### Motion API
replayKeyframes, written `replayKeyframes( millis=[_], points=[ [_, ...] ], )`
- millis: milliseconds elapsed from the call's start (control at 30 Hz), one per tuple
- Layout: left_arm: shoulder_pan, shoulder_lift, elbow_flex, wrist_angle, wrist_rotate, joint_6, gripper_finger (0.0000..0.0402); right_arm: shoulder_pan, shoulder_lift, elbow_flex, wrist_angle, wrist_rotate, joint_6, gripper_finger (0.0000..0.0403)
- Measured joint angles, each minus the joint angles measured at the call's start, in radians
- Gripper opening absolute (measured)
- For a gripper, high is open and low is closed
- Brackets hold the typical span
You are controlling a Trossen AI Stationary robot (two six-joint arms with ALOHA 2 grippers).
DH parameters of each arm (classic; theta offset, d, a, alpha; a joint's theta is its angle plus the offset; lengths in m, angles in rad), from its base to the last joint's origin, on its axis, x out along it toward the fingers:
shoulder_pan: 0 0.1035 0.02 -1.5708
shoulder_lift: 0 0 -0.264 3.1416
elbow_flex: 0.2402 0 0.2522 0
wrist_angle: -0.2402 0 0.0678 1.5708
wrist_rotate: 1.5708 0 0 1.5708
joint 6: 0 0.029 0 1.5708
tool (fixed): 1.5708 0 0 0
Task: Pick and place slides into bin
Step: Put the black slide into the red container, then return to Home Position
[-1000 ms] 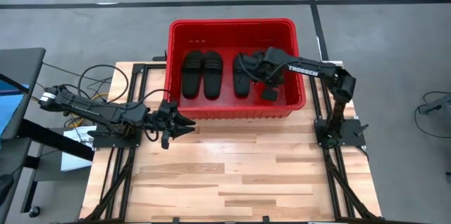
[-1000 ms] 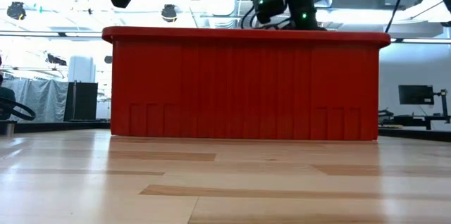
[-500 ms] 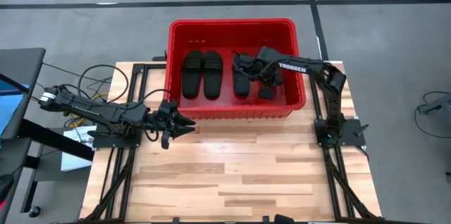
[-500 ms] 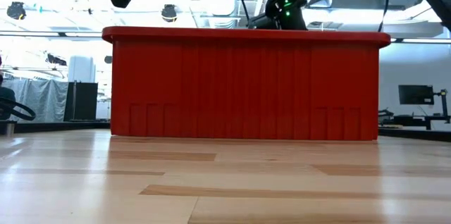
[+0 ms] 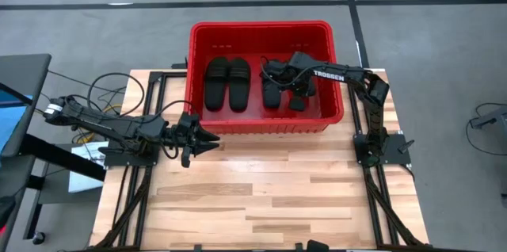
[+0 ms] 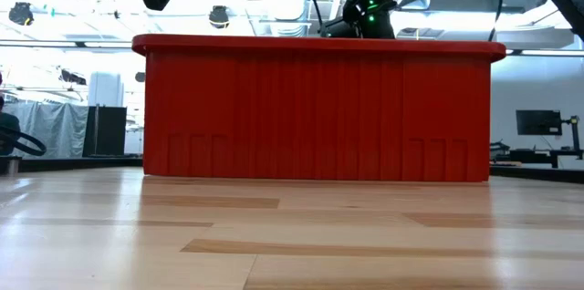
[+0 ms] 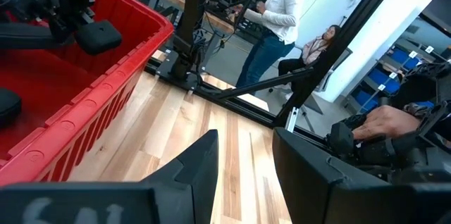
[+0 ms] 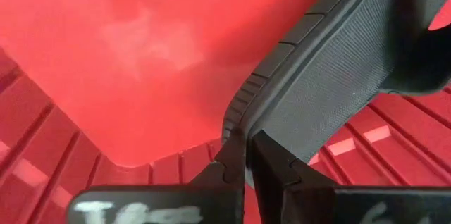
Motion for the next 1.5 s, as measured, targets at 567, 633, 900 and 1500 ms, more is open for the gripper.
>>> replayKeyframes(
  millis=[567,633,900,1500],
  points=[
    [0.000,0.000,0.000,0.000,0.008,-0.003,0.0125,0.000,-0.001,0.000,0.063,-0.002,0.009,0.0089],
    [0.000,0.000,0.000,0.000,0.008,-0.003,0.0125,0.000,-0.001,0.000,0.058,-0.002,0.009,0.0094],
    [0.000,0.000,0.000,0.000,0.009,-0.003,0.0125,0.000,-0.001,0.000,0.015,-0.002,0.008,0.0097],
    [0.000,-0.067,0.028,0.029,0.008,0.071,0.0125,0.007,-0.200,0.001,0.071,0.027,0.027,0.0098]
  ],
)
